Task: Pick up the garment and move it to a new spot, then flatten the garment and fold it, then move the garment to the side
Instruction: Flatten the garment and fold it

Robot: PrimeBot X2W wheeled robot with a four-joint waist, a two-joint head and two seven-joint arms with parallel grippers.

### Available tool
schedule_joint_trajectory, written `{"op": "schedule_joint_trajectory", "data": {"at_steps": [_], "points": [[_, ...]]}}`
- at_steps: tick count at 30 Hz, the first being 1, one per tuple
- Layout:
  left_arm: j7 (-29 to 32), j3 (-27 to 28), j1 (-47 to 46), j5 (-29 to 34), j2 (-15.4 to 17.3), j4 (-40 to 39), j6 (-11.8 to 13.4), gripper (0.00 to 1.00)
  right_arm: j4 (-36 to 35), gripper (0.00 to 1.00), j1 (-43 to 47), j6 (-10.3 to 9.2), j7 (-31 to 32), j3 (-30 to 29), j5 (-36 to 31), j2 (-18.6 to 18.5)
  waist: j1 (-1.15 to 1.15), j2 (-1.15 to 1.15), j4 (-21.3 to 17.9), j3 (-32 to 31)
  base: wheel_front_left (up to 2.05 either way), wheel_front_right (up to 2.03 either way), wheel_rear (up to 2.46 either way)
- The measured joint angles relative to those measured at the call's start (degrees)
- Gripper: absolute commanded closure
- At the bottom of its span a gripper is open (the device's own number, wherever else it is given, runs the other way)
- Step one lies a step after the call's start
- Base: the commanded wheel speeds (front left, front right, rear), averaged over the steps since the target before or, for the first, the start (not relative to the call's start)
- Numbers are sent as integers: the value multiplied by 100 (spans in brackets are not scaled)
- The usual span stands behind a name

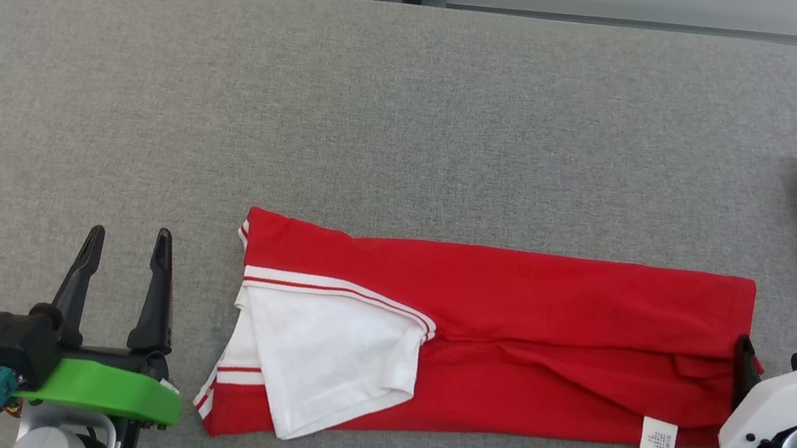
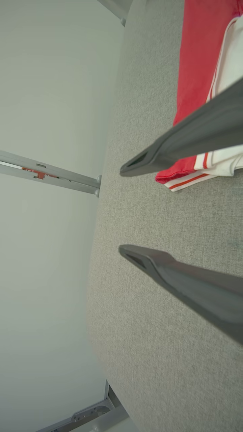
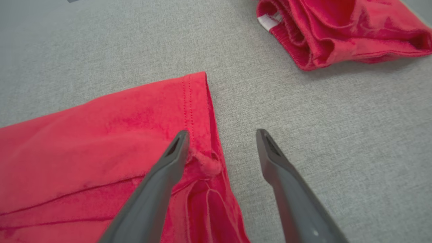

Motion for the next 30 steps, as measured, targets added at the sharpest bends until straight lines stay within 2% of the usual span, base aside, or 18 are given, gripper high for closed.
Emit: {"op": "schedule_joint_trajectory", "data": {"at_steps": [8,16,17,18,19,26,30], "points": [[0,-49,0,-62,-1,62,-23,0,669,0,-87,-1,129,235,85,27,0,0,62,17,0,0,0],[-1,-69,-1,-96,-3,81,-29,0,920,0,-181,-5,183,380,125,-80,0,0,141,41,0,0,0],[0,-69,-1,-96,-3,85,-29,0,944,14,-197,-4,192,397,133,-101,0,0,146,43,0,0,0],[0,-73,-1,-96,-3,93,-29,0,975,94,-222,-5,199,419,157,-121,0,0,151,44,0,0,0],[-1,-74,-1,-96,-3,107,-30,0,1006,100,-249,-5,209,450,178,-146,0,0,153,42,0,0,0],[0,-24,0,-94,-4,166,-31,0,979,100,-281,5,85,547,196,-240,0,0,124,-1,0,0,0],[0,-11,-1,-67,-4,233,-31,0,754,100,-227,4,-45,191,223,-308,0,0,76,-71,0,0,0]]}}
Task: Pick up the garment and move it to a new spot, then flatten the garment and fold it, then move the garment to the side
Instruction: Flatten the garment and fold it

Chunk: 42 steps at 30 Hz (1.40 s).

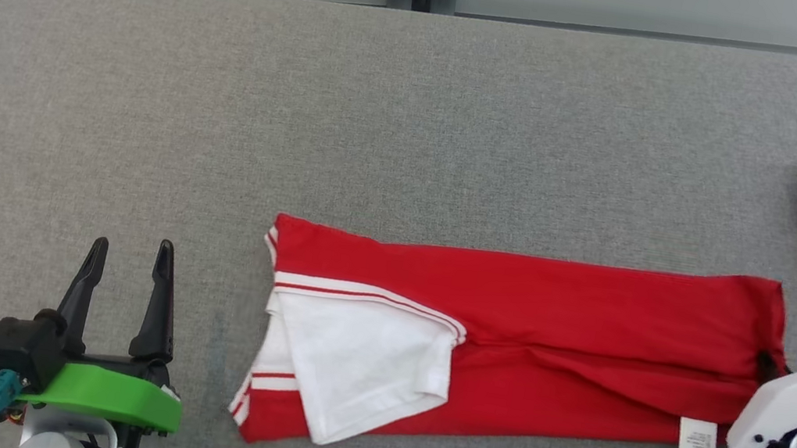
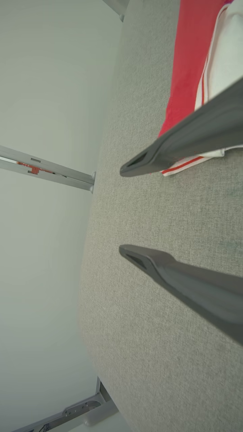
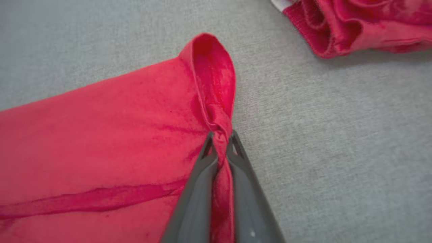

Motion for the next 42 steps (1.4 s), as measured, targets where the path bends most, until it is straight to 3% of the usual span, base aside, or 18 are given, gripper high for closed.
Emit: {"op": "schedule_joint_trajectory", "data": {"at_steps": [15,21,25,31,42], "points": [[-1,-38,-75,120,-4,34,-14,0,-1708,100,339,-8,411,-1033,-602,-200,0,0,-308,-275,0,0,0],[0,-120,-133,99,-4,147,-2,0,-2374,100,471,-5,768,-387,-644,24,0,0,-289,-334,0,0,0],[0,-235,-380,71,-5,246,67,0,-2438,100,505,-5,853,431,-621,170,0,0,-182,-342,0,0,0],[-1,-417,-500,-43,-5,349,111,0,-2040,100,480,-5,786,1818,-355,338,0,0,-20,-339,0,0,0],[-1,-646,-505,-168,-5,438,125,0,-944,100,-158,-7,452,3281,123,399,0,0,272,-241,0,0,0]]}}
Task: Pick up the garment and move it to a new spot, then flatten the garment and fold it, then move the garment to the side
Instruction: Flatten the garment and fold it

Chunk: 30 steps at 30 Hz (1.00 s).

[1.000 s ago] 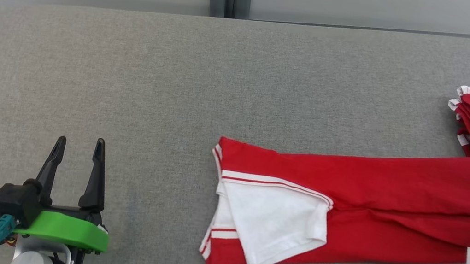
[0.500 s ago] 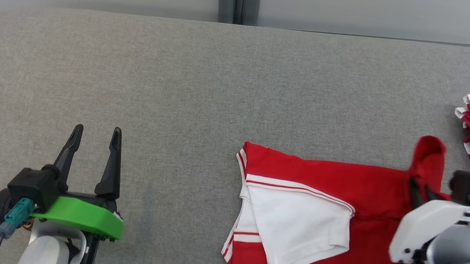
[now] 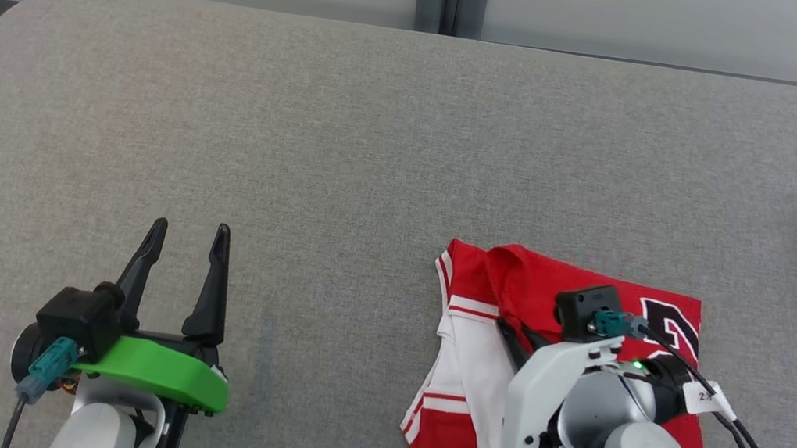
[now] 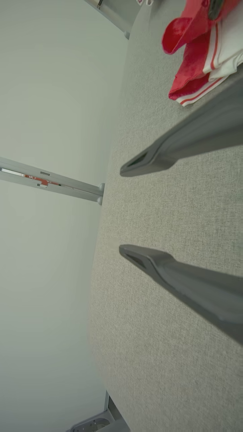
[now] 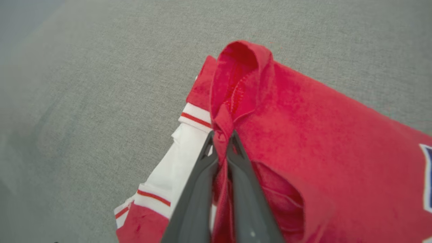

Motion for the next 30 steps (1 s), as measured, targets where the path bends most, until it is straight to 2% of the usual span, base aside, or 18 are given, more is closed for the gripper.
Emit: {"op": "schedule_joint_trajectory", "data": {"at_steps": [8,9,10,11,14,18,20,25,30], "points": [[0,-82,-29,-58,-1,12,32,0,616,100,-317,0,-298,452,338,1,0,0,195,83,0,0,0],[1,-92,-32,-60,-1,14,32,0,684,85,-348,0,-308,497,361,-1,0,0,212,90,0,0,0],[0,-96,-35,-64,-1,16,32,0,723,10,-358,0,-330,528,397,-1,0,0,224,95,0,0,0],[1,-98,-44,-64,-1,22,33,0,756,0,-361,0,-375,547,482,0,0,0,237,99,0,0,0],[0,-92,-54,-64,-1,26,37,0,677,0,-390,0,-581,668,772,-1,0,0,247,97,0,0,0],[1,-41,-49,-63,0,19,57,0,-44,0,-507,0,-1113,1003,1325,15,0,0,213,68,0,0,0],[1,-5,-44,-63,0,5,59,0,-318,0,-506,2,-1321,923,1418,30,0,0,167,51,0,0,0],[0,24,-29,-55,-1,3,59,0,-737,0,-436,1,-1689,18,1069,13,0,0,18,9,0,0,0],[0,76,-31,8,-1,-24,64,0,-905,0,-209,1,-2172,-1044,33,-166,0,0,-139,-57,0,0,0]]}}
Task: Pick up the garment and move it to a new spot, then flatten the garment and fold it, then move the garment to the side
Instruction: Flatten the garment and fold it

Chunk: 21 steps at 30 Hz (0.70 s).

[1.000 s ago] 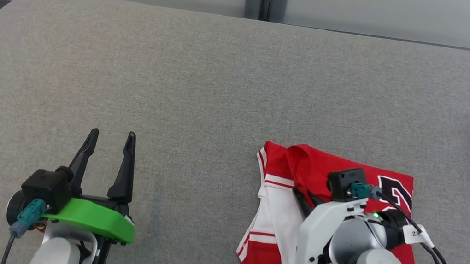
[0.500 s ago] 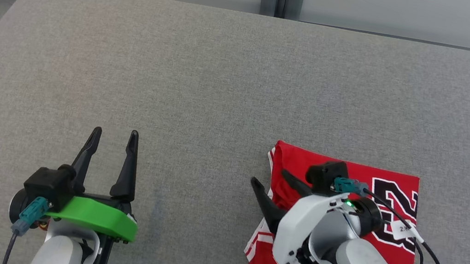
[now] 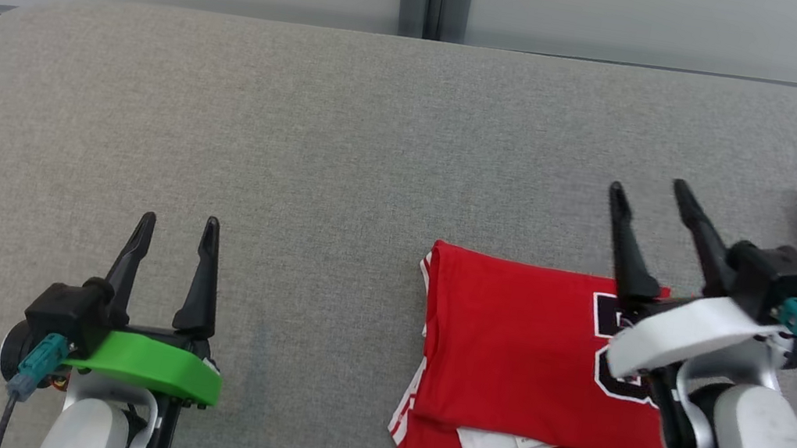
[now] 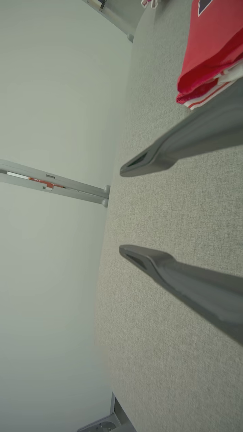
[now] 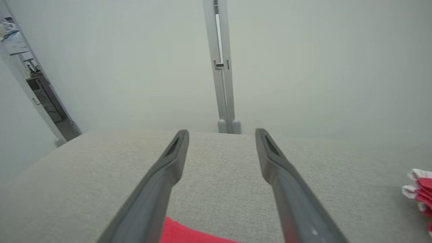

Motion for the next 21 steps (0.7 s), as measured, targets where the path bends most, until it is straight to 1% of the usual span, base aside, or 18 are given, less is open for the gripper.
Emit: {"op": "schedule_joint_trajectory", "data": {"at_steps": [3,8,14,16,21], "points": [[0,74,1,40,0,-16,26,0,1,0,242,-1,-250,-468,-302,-97,0,0,-99,-53,0,0,0],[1,205,51,94,-1,-59,56,0,327,0,510,-1,-533,-669,-400,-341,0,0,-297,-137,0,0,0],[0,327,236,125,-1,-120,74,0,884,0,601,0,-1020,-485,-232,-634,0,0,-470,-289,0,0,0],[0,376,310,141,-1,-158,80,0,1077,0,613,0,-1131,-335,-154,-721,0,0,-496,-362,0,0,0],[0,445,490,241,-1,-204,115,0,1436,0,661,3,-1305,-203,-20,-828,0,0,-512,-545,0,0,0]]}}
